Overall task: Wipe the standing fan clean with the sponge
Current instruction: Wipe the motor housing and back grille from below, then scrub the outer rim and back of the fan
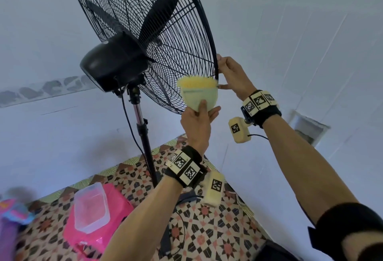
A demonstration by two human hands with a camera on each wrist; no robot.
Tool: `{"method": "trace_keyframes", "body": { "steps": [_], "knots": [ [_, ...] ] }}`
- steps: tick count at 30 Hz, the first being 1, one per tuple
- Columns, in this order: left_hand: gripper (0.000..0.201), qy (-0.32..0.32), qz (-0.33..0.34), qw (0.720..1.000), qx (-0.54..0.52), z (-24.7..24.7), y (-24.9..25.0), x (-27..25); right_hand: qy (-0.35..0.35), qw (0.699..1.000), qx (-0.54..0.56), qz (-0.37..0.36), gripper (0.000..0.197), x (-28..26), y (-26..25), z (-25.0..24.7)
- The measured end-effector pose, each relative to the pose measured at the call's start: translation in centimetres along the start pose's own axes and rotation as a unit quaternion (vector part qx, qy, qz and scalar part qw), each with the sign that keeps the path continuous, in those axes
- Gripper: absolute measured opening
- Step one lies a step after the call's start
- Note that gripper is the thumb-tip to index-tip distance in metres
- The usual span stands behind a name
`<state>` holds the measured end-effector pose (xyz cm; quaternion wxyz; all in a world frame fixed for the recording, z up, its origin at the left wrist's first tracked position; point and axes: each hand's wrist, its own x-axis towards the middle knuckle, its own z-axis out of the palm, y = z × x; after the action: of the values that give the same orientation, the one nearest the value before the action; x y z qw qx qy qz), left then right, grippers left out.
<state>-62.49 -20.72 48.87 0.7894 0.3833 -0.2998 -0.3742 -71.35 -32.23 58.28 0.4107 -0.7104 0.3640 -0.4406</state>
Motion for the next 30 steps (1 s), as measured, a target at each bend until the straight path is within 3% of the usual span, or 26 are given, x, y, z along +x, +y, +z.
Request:
{"method": "trace_keyframes", "body": {
  "steps": [7,14,19,21,23,25,27,30],
  "knots": [
    [0.011,0.071,-0.1,0.99,0.064,-2.1,-4.1,-0.8,-0.005,1.0,0.008,0.009,0.054,-0.6,0.5,-0.1],
    [0.007,0.037,-0.056,0.998,0.016,-0.1,-1.5,-0.2,0.015,1.0,0.004,0.009,0.06,-0.4,0.0,0.2],
    [0.012,0.066,-0.131,0.982,0.117,-3.3,-2.7,0.2,0.076,0.997,0.002,-0.006,0.042,-1.4,0.3,1.1],
    [0.008,0.037,-0.116,0.983,0.14,-3.5,-1.9,0.4,0.171,0.981,-0.043,-0.085,0.031,-2.3,0.6,1.7],
    [0.007,0.0,-0.097,0.985,0.144,-3.2,-0.4,1.2,0.266,0.934,-0.104,-0.215,0.015,-4.1,1.0,2.6],
    [0.014,-0.034,-0.067,0.984,0.16,-3.1,1.1,2.5,0.218,0.906,-0.175,-0.317,0.015,-6.1,1.3,4.0],
    [0.019,-0.068,-0.05,0.978,0.188,-3.4,2.9,3.9,0.092,0.887,-0.268,-0.366,0.034,-7.4,2.3,5.4],
    [0.015,-0.116,-0.056,0.971,0.2,-3.8,4.8,6.2,0.03,0.871,-0.359,-0.334,0.067,-7.4,4.3,6.7]
  ]
}}
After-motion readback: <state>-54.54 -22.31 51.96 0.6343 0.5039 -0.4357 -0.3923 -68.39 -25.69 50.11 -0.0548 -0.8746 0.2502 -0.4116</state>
